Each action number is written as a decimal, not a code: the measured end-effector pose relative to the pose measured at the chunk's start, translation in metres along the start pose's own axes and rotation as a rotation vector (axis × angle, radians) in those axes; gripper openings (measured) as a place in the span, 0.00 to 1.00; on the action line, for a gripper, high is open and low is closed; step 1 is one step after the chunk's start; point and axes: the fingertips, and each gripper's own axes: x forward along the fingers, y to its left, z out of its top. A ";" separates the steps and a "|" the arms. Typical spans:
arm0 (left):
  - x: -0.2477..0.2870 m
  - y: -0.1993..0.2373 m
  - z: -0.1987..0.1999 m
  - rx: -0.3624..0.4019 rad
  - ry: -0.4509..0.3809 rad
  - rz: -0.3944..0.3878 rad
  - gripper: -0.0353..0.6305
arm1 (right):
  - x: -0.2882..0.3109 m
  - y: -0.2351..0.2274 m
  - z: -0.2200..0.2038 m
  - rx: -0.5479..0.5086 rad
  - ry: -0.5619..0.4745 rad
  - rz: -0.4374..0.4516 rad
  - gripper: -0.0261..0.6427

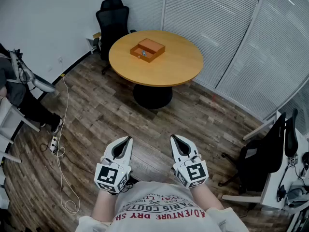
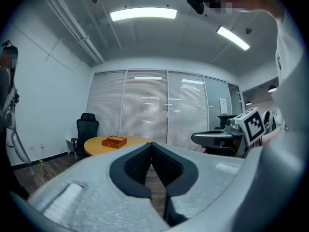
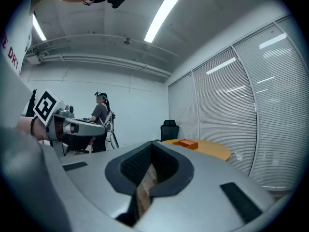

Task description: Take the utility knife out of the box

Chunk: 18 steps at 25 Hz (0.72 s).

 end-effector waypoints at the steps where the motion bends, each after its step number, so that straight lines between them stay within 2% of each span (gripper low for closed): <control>1: 0.000 -0.001 0.000 -0.001 0.001 -0.002 0.05 | -0.001 0.000 0.000 0.000 0.001 0.001 0.05; 11: 0.006 0.001 -0.001 -0.003 0.017 -0.026 0.05 | 0.002 -0.009 -0.008 0.047 0.015 -0.041 0.05; 15: 0.010 0.007 -0.003 -0.010 0.027 -0.019 0.05 | 0.008 -0.013 -0.012 0.117 0.004 -0.037 0.05; 18: 0.012 0.015 -0.006 -0.018 0.039 -0.013 0.05 | 0.016 -0.015 -0.013 0.117 0.003 -0.024 0.05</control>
